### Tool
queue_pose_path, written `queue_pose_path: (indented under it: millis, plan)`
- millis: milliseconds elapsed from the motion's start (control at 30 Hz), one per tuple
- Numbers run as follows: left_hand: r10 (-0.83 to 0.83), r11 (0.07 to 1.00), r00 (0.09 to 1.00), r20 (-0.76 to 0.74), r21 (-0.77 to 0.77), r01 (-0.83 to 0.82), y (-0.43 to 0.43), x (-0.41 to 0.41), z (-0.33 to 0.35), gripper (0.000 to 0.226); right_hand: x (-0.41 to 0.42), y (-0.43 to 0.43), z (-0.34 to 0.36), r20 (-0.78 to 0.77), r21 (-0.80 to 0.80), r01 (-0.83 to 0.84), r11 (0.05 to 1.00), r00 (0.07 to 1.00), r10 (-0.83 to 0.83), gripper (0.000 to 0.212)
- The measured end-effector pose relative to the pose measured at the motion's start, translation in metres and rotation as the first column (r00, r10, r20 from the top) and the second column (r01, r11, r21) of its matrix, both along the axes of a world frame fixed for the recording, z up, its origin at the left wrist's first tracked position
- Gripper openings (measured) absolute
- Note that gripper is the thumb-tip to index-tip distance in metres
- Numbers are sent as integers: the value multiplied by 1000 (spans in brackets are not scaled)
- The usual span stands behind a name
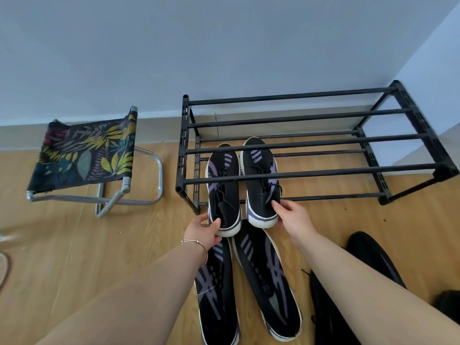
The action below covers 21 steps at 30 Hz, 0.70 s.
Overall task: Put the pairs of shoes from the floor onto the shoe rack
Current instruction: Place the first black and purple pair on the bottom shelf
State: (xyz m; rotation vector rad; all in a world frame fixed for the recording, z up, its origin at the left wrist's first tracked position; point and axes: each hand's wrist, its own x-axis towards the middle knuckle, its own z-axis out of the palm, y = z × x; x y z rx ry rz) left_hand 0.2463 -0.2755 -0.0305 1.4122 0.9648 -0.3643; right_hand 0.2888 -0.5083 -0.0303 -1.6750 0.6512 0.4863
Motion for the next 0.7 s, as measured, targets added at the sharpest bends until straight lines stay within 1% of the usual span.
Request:
queue_pose_path:
  millis: [67,100,167,233,333,467,700]
  plan:
    - [4,1000,1000,-4,-10,-4,-1,-1,-2,50,-5,0,-4,-24,78,34,996,999,-32,44]
    - [9,1000,1000,-2,-10,-9,-2,-2,-2,49,-10,0,-5,-39,145,69,987,997,-64,43]
    - [23,1000,1000,5,-3,-23,-3,-2,-2,49,-19,1,-4,-88,288,134,948,990,-113,46]
    - [22,1000,1000,4,17,-22,-3,1,-3,52,-25,2,-5,-109,357,134,925,989,-101,52]
    - [16,999,1000,2,48,-16,-4,9,-5,56,-24,6,-3,-85,343,122,931,992,-98,54]
    - [29,996,999,24,79,-31,-4,20,-4,52,-7,8,3,-60,301,133,944,991,-121,56]
    - [43,990,999,14,133,-45,-6,36,-1,48,22,2,6,-77,181,54,982,996,-41,57]
